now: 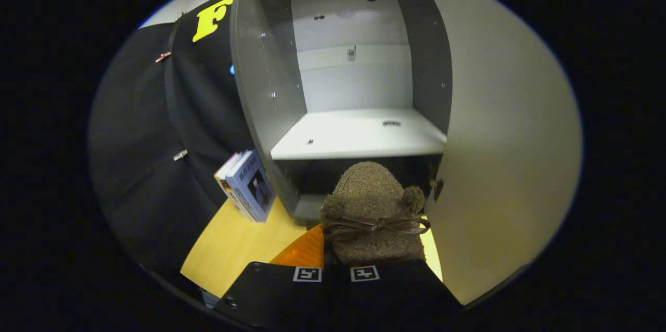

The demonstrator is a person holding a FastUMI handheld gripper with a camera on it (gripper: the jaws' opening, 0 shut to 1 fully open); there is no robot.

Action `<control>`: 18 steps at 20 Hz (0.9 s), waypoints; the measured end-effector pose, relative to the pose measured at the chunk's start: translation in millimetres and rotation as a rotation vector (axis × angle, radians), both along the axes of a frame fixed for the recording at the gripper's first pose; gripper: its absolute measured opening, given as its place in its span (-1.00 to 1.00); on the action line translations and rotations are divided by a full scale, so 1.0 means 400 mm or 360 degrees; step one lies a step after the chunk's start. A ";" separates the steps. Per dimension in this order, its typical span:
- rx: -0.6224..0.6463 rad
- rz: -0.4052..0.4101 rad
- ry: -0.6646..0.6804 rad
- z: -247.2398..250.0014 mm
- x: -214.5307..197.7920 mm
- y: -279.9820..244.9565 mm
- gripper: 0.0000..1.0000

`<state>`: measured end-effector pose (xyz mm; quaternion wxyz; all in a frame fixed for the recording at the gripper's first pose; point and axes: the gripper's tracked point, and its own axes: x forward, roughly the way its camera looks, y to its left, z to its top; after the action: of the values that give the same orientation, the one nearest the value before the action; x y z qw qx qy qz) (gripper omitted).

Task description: Open the shoe cabinet door, grab the shoes and put them into the shoe cabinet, then close the shoe cabinet door.

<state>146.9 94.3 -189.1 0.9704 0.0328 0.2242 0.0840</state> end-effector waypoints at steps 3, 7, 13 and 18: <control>-0.0019 0.0023 -0.0063 0.120 0.140 0.010 -0.90; -0.0022 0.0036 -0.0026 0.179 0.327 0.023 -0.90; 0.0022 -0.0042 0.0109 0.118 0.571 0.032 -0.90; 0.0001 -0.0100 0.0174 0.051 0.702 0.052 -0.90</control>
<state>427.9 115.0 -168.6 0.9588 0.0446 0.2757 0.0517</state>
